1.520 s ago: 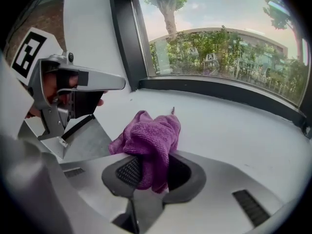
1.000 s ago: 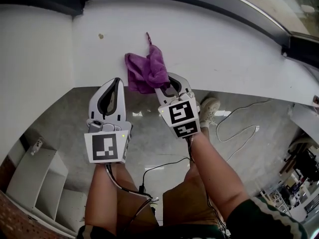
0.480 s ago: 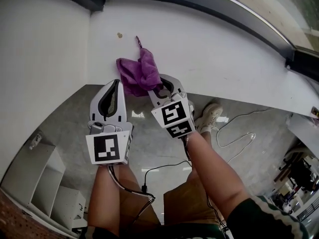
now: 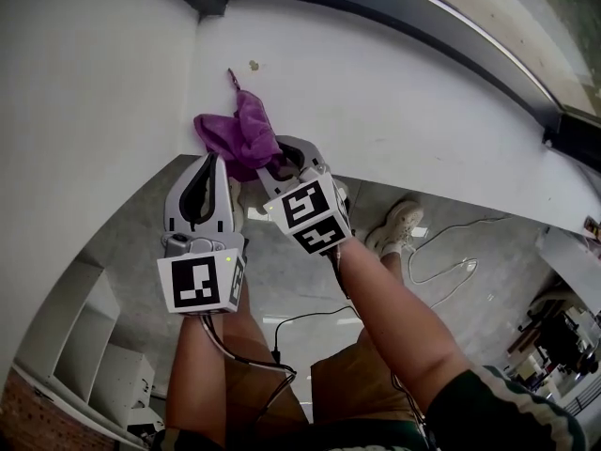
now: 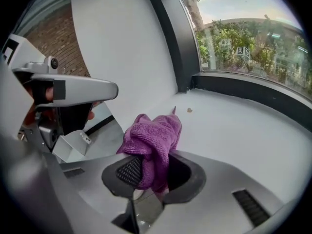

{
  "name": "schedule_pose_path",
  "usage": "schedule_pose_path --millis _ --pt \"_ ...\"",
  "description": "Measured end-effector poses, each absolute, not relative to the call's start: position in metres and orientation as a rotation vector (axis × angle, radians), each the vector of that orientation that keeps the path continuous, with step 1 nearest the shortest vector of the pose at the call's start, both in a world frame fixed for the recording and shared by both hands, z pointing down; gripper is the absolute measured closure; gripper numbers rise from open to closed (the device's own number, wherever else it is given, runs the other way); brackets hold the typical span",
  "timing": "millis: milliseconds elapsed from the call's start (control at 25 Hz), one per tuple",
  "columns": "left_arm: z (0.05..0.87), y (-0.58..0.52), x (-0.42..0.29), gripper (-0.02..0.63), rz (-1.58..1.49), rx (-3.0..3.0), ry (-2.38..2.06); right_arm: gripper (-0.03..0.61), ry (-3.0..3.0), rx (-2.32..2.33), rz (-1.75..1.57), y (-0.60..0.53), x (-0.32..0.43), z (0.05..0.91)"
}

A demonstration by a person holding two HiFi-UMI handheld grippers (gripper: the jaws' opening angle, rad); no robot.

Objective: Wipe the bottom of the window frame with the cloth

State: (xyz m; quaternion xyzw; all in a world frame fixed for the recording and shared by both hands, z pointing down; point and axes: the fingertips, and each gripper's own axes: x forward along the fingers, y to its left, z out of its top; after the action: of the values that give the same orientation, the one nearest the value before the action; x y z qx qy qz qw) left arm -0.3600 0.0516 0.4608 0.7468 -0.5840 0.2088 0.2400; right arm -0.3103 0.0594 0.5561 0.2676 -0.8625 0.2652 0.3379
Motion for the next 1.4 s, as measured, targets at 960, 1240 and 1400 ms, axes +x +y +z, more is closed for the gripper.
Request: schedule_pose_path --millis 960,1240,1400 --pt "0.463 0.043 -0.396 0.604 0.513 1.944 -1.651 0.468 -2.312 0.410 0.620 0.037 -0.383 0.551" --pt "0.460 0.021 -0.380 0.604 0.477 1.945 -1.641 0.468 -2.309 0.466 0.651 0.001 -0.374 0.551" --pt "0.456 0.000 -0.379 0.604 0.465 1.962 -1.646 0.468 -2.312 0.515 0.662 -0.027 -0.370 0.549"
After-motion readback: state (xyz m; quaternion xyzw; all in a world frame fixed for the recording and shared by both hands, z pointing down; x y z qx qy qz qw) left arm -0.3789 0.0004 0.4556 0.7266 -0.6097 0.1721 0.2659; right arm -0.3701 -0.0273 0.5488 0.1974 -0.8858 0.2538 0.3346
